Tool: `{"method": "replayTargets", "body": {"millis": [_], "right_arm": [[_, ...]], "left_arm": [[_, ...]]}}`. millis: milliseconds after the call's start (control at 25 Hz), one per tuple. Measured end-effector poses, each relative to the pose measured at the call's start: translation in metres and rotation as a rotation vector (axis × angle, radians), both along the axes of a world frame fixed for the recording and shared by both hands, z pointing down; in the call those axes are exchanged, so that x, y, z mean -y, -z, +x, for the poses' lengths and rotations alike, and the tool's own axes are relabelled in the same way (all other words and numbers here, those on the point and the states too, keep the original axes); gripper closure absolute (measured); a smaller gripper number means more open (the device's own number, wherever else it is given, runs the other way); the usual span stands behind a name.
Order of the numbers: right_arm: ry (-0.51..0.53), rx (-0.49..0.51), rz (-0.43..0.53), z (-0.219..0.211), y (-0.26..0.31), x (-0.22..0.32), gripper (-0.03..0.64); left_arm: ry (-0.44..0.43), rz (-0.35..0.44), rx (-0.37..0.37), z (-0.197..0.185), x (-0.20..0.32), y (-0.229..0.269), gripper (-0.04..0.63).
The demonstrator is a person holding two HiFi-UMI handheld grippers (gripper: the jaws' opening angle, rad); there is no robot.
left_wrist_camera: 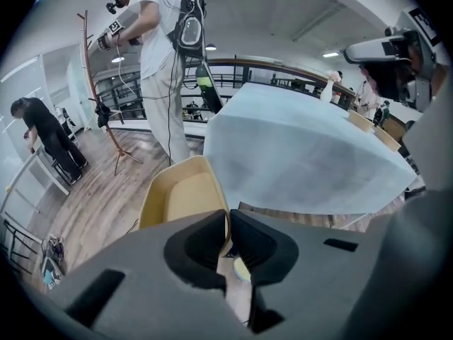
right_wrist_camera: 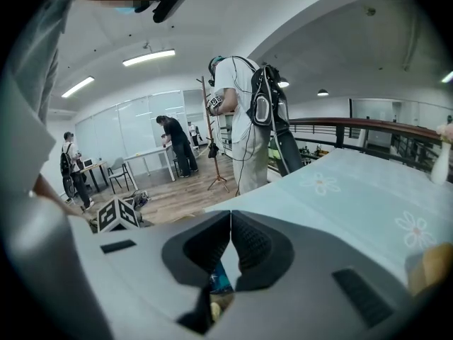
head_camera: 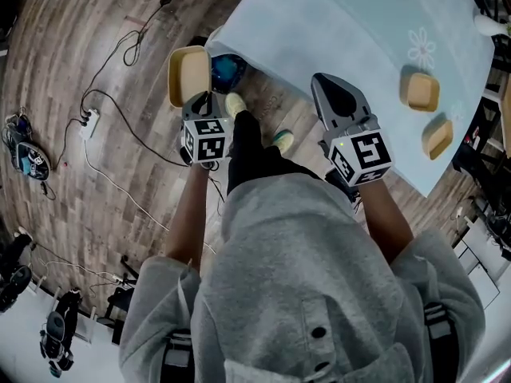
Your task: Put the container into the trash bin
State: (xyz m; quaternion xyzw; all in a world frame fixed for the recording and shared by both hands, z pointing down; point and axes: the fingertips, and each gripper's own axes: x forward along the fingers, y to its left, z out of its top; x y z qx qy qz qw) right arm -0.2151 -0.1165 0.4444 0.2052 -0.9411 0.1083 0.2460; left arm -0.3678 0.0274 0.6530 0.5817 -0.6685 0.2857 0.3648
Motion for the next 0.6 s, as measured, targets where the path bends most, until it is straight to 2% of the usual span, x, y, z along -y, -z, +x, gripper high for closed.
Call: {"method": "replayTargets", "body": {"millis": [320,600], "right_arm": [[-0.028,-0.032,-0.021,0.007,-0.011,0.015,0.591],[-0.043,-0.045,-0.036,0.011,-0.017,0.021,0.591]], "left_arm": [[-0.007,-0.035,-0.024,-0.002,0.018,-0.024,0.558],[0.01,-0.057,-0.001,-0.019,0.027,-0.04,0.549]]}}
